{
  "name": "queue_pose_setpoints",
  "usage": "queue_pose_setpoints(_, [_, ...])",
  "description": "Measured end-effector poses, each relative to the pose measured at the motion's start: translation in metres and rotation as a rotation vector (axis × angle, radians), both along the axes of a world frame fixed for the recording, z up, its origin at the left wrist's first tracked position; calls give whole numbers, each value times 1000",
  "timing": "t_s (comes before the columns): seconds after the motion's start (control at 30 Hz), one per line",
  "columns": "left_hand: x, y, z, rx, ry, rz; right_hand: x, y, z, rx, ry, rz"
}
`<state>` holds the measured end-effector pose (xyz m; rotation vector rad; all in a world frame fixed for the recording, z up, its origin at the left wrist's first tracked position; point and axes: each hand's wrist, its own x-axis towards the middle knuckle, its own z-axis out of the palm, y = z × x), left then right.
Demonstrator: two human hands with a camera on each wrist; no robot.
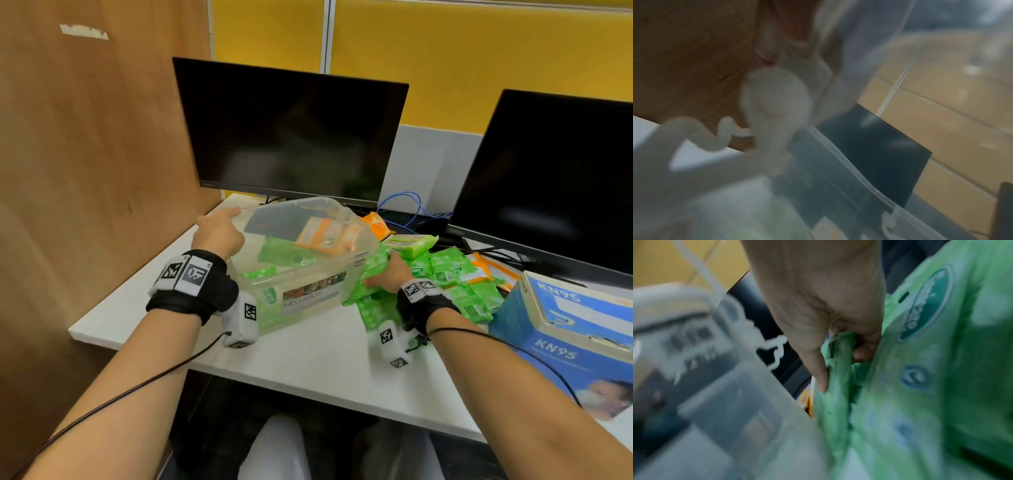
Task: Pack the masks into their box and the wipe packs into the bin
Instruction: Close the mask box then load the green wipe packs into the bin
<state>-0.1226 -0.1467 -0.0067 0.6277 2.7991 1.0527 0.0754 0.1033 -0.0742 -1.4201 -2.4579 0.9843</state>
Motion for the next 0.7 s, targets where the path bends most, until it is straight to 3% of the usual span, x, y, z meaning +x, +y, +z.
queue_pose_setpoints(0.07, [2, -6, -4, 48, -42, -29, 5, 7, 5, -207, 170, -106])
queue_pose_setpoints(0.13, [6, -8, -8, 128, -95, -44, 15, 17, 18, -227, 345, -171])
queue_pose_setpoints(0.27, [17, 1, -11, 239, -134, -60, 38, 7, 75, 186, 690, -192])
queue_pose_setpoints(0.37, [24, 13, -8, 272, -126, -94, 45, -33, 114, 257, 883, 59])
queue_pose_setpoints(0.43, [28, 18, -5, 234, -67, -108, 39, -63, 125, 220, 818, 239])
queue_pose_setpoints(0.6, [33, 26, -1, 55, 292, -199, -3, -101, 100, 423, 229, 516])
queue_pose_setpoints(0.7, [33, 26, 1, -165, 344, -382, -25, -109, 84, 371, 158, 581])
